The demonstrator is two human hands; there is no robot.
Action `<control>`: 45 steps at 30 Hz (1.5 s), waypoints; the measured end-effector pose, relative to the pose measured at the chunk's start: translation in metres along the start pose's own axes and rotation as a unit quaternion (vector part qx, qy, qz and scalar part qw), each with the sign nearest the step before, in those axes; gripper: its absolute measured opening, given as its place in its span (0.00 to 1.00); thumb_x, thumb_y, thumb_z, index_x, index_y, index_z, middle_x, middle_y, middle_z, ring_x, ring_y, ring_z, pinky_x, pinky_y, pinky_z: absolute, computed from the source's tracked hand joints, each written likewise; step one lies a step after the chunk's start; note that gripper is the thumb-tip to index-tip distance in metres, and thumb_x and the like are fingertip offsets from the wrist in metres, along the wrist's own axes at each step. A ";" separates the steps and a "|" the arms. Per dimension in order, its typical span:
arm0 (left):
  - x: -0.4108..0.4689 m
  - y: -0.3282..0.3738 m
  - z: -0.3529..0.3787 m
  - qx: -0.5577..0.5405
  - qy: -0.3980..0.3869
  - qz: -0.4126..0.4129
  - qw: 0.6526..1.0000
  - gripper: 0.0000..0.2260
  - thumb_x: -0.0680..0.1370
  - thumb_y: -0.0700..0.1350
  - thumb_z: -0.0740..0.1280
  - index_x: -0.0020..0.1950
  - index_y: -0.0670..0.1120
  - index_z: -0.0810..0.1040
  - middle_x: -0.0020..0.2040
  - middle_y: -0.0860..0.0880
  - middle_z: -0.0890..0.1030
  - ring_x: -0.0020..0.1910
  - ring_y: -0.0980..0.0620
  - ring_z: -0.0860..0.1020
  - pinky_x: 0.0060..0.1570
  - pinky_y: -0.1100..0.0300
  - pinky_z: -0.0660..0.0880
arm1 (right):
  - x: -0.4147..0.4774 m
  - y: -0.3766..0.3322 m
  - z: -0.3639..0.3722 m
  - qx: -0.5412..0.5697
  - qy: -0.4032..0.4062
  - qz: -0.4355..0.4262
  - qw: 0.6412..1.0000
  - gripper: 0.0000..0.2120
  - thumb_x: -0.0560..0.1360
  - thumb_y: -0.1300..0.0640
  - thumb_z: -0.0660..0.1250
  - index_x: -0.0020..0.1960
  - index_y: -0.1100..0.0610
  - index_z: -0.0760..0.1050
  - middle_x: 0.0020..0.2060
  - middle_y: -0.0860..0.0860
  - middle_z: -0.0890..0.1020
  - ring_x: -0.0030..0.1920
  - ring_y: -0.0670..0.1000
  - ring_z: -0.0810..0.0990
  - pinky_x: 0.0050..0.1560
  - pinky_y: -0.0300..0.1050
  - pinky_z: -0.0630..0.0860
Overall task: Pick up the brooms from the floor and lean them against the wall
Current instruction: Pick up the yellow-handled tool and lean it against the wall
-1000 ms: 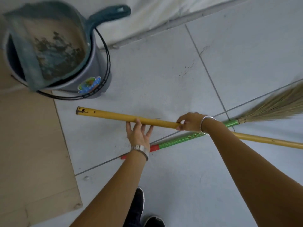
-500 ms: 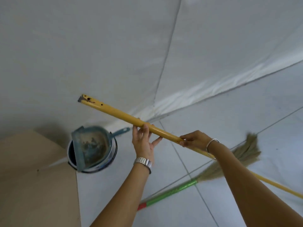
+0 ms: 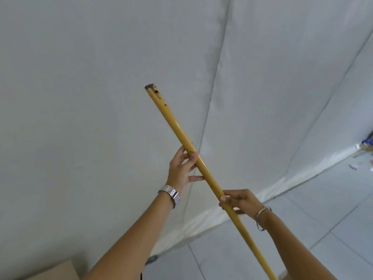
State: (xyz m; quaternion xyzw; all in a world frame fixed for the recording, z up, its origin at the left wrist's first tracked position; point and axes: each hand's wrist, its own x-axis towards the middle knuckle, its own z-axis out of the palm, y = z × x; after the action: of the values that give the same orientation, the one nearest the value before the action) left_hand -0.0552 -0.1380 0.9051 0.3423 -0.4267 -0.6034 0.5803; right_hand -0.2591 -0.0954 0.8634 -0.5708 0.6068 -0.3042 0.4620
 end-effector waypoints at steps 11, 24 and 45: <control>-0.049 0.165 0.070 0.044 -0.106 0.062 0.991 0.13 0.73 0.42 0.69 0.57 0.47 0.74 0.52 0.45 0.82 0.49 0.45 0.81 0.38 0.38 0.80 | -0.106 -0.125 -0.026 0.088 0.037 -0.105 0.990 0.18 0.58 0.47 0.76 0.46 0.51 0.84 0.39 0.55 0.87 0.43 0.53 0.86 0.36 0.43 0.81; -0.126 0.268 0.103 0.126 -0.122 0.166 0.971 0.14 0.75 0.45 0.67 0.59 0.45 0.74 0.51 0.44 0.81 0.49 0.44 0.81 0.32 0.45 0.81 | -0.185 -0.191 0.001 0.166 0.087 -0.227 0.956 0.14 0.58 0.50 0.76 0.43 0.53 0.85 0.36 0.57 0.87 0.38 0.55 0.86 0.35 0.45 0.83; -0.235 0.471 -0.069 0.281 -0.008 0.300 0.911 0.12 0.76 0.49 0.65 0.58 0.47 0.77 0.50 0.51 0.82 0.45 0.52 0.83 0.28 0.58 0.77 | -0.208 -0.375 0.248 0.297 0.022 -0.335 0.894 0.15 0.67 0.55 0.75 0.52 0.59 0.81 0.31 0.50 0.86 0.36 0.51 0.85 0.29 0.41 0.80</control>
State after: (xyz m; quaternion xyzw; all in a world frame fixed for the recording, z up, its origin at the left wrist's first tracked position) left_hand 0.2213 0.1045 1.2874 0.3418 -0.6661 -0.2585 0.6104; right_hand 0.1044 0.0856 1.1480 -0.5701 0.2711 -0.6191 0.4672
